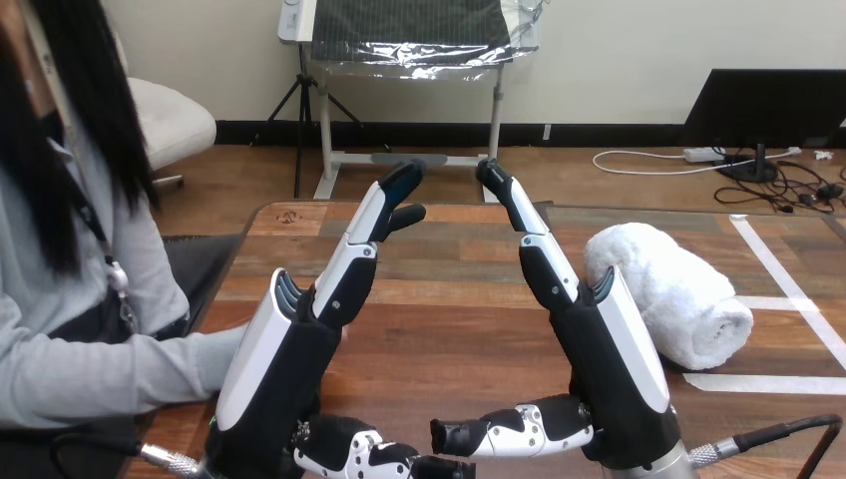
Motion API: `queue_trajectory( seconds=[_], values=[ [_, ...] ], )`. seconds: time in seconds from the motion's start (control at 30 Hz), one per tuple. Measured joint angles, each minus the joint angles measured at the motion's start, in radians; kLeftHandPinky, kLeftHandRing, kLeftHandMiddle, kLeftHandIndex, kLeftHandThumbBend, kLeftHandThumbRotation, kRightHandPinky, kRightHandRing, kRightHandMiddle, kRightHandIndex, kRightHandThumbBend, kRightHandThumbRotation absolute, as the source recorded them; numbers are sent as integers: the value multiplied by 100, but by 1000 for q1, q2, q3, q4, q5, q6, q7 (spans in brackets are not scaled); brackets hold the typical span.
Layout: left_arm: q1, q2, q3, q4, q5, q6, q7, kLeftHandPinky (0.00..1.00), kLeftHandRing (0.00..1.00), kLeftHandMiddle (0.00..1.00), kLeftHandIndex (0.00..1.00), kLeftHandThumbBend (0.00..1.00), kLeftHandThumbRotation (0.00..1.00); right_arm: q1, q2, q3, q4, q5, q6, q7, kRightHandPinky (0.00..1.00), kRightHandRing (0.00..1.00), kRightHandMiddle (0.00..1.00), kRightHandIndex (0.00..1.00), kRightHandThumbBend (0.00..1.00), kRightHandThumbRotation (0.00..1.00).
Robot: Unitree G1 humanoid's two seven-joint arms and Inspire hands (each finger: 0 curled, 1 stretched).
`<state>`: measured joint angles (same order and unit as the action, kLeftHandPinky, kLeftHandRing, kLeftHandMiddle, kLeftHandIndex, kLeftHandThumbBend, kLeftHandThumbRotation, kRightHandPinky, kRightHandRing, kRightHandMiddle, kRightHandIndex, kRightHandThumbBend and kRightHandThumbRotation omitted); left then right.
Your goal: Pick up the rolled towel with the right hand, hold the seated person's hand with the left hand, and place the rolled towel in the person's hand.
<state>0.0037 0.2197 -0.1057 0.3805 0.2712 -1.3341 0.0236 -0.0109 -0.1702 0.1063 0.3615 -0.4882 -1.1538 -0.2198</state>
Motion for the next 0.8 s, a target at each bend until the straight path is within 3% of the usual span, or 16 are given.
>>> queue_trajectory(
  seconds=[0.8],
  values=[
    [0, -4, 4, 0, -18, 12, -23, 92, 100, 100, 100, 100, 60, 0, 8, -1, 0, 0, 7, -2, 100, 100, 100, 100, 100, 64]
  ],
)
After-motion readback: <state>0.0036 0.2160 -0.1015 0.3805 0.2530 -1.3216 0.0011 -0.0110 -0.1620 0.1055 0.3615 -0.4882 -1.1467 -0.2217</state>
